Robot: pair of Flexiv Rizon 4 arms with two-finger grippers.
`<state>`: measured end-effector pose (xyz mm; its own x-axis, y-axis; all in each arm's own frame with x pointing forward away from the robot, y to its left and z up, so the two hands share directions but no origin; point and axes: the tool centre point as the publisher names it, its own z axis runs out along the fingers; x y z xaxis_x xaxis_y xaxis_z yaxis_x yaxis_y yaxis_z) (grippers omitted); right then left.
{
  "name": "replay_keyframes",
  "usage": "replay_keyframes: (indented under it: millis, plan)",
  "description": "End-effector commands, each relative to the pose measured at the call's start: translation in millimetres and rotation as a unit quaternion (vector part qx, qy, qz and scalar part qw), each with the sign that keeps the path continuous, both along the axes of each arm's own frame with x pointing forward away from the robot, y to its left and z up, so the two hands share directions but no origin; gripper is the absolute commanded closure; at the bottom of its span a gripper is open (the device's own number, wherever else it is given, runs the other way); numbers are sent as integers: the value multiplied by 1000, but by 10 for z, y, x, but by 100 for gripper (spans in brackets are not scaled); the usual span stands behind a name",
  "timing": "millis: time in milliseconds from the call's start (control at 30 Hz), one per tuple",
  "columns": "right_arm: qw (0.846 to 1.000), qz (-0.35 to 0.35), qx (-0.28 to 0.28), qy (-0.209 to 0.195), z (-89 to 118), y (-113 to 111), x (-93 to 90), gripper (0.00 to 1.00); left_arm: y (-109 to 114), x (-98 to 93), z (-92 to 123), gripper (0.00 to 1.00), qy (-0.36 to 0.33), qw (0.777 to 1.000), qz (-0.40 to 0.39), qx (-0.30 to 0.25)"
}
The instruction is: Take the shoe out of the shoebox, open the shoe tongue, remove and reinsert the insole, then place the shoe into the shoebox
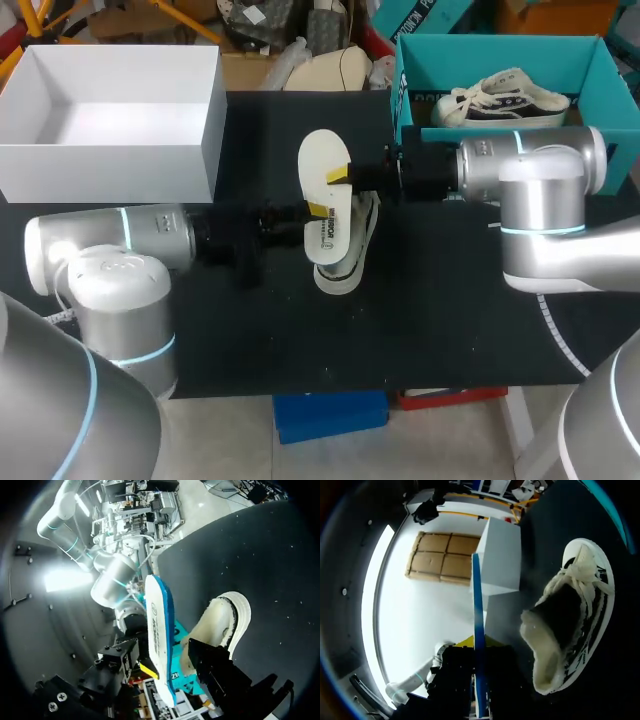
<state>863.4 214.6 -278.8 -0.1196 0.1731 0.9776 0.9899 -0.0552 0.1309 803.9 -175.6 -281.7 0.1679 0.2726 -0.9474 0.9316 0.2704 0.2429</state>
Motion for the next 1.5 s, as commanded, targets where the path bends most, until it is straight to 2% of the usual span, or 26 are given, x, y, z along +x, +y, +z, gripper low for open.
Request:
replay_keyframes:
  millis: [33, 100, 200, 400, 867, 933, 1000, 1033, 1100, 1200, 1233, 1300, 1333, 1500]
  plan:
    - [1000, 1, -1, 1, -1, 4, 4, 100, 263, -187, 146, 0, 26, 973, 74, 219]
    - [1000, 1, -1, 1, -1, 4, 4, 100, 319, -199, 193, 0, 21, 958, 99, 268]
    - [1000, 1, -1, 1, -1, 4, 4, 100, 362, -201, 299, 0, 19, 949, 120, 291]
    - [1000, 1, -1, 1, -1, 4, 4, 100, 328, -222, 524, 0, -24, 914, 147, 377]
    - [1000, 1, -1, 1, -1, 4, 4, 100, 328, -222, 524, 0, -24, 914, 147, 377]
    - [1000, 1, -1, 1, -1, 4, 4, 100, 234, -200, 482, 0, 46, 919, 121, 371]
    - [1000, 1, -1, 1, -1, 4, 4, 100, 158, -193, 546, 0, 65, 921, 104, 369]
    - [1000, 1, -1, 1, -1, 4, 4, 100, 127, -176, 589, 0, 93, 913, 105, 384]
    - [1000, 1, -1, 1, -1, 4, 4, 100, 74, -157, 690, 0, 115, 910, 92, 387]
    - [1000, 1, -1, 1, -1, 4, 4, 100, 3, -155, 843, 0, 94, 898, 101, 417]
    - [1000, 1, -1, 1, -1, 4, 4, 100, -26, -151, 890, 0, 99, 903, 77, 412]
    - [1000, 1, -1, 1, -1, 4, 4, 100, -56, -146, 962, 0, 88, 889, 84, 441]
    - [1000, 1, -1, 1, -1, 4, 4, 100, -71, -155, 992, 0, 87, 885, 68, 452]
    - [1000, 1, -1, 1, -1, 4, 4, 100, -52, -180, 1065, 0, 97, 861, 92, 490]
